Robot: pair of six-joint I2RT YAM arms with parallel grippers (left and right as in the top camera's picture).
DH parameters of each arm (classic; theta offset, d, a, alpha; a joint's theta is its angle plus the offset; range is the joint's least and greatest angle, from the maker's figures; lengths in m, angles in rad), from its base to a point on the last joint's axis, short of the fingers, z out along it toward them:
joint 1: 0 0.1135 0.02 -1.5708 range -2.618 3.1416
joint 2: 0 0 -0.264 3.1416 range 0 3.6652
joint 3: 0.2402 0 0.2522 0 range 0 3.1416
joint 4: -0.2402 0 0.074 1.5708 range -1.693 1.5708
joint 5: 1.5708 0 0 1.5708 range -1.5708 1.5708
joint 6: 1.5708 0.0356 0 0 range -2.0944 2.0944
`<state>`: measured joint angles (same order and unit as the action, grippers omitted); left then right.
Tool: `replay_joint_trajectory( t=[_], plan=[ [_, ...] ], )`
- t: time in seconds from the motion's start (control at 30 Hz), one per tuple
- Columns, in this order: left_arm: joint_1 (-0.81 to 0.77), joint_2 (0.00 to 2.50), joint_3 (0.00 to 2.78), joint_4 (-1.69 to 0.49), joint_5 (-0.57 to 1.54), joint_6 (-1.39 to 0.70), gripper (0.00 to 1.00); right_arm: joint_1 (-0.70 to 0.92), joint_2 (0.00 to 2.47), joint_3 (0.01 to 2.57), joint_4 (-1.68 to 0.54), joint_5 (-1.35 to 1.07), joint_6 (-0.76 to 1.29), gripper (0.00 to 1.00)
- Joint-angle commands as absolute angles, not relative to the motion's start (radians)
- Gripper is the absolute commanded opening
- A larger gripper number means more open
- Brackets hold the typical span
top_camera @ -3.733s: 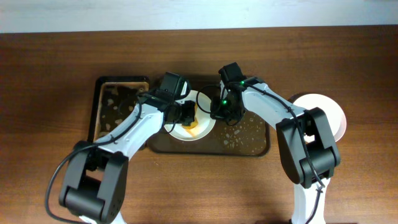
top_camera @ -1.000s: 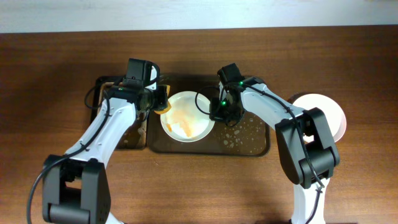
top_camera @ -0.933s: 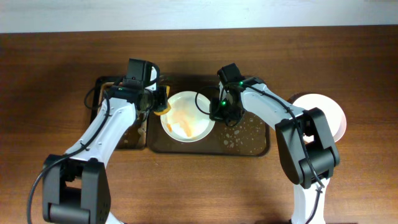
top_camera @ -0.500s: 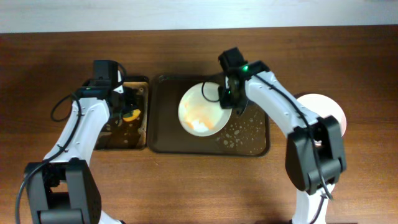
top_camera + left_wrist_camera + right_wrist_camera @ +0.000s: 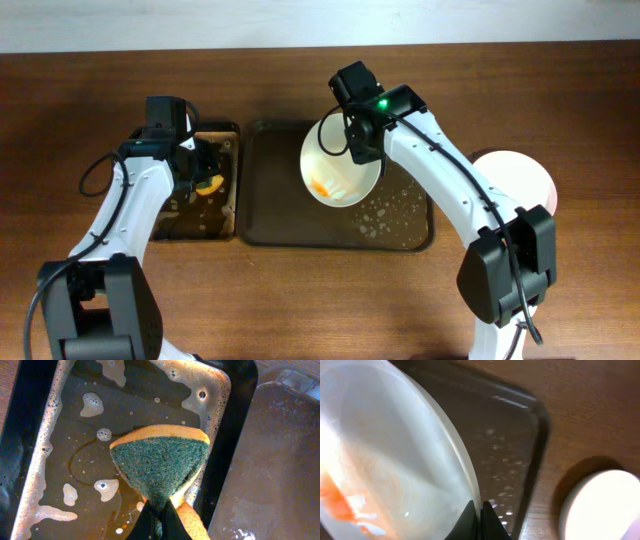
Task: Clean dirty plates on tray and stack at the side
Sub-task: 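Lift the plate with the right gripper and stack it on the side plates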
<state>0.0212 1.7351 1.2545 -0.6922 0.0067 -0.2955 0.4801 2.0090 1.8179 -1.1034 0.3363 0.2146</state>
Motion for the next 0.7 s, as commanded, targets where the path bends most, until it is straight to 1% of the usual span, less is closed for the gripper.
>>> replay_joint_trajectory(
  t=[0.0, 0.03, 0.13, 0.17, 0.23, 0.27, 0.37, 0.47, 0.57, 0.67],
  plan=[
    [0.023, 1.705, 1.264, -0.69, -0.001, -0.306, 0.0, 0.476, 1.99, 1.846, -1.105, 0.545, 0.286, 0.04],
    [0.023, 1.705, 1.264, -0.69, -0.001, -0.306, 0.0, 0.476, 1.99, 1.847, -1.105, 0.554, 0.294, 0.04],
    [0.023, 1.705, 1.264, -0.69, -0.001, -0.306, 0.0, 0.485, 1.99, 1.847, -1.106, 0.482, 0.26, 0.04],
    [0.023, 1.705, 1.264, -0.69, -0.001, -0.306, 0.0, 0.492, 1.99, 1.847, -1.11, 0.53, 0.248, 0.04],
    [0.023, 1.705, 1.264, -0.689, -0.001, -0.306, 0.0, 0.501, 1.99, 1.847, -1.116, 0.696, 0.29, 0.04],
    [0.023, 1.705, 1.264, -0.689, -0.001, -0.306, 0.0, 0.507, 1.99, 1.847, -1.115, 0.738, 0.301, 0.04],
    [0.023, 1.705, 1.264, -0.689, -0.001, -0.306, 0.0, 0.533, 1.99, 1.851, -1.115, 0.77, 0.296, 0.04],
    [0.023, 1.705, 1.264, -0.689, -0.001, -0.306, 0.0, 0.584, 1.99, 1.851, -1.114, 0.941, 0.297, 0.04],
    [0.023, 1.705, 1.264, -0.686, -0.001, -0.306, 0.0, 0.664, 1.99, 1.851, -1.1, 1.162, 0.293, 0.04],
    [0.023, 1.705, 1.264, -0.682, -0.001, -0.306, 0.0, 0.731, 1.99, 1.851, -1.1, 1.281, 0.289, 0.04]
  ],
)
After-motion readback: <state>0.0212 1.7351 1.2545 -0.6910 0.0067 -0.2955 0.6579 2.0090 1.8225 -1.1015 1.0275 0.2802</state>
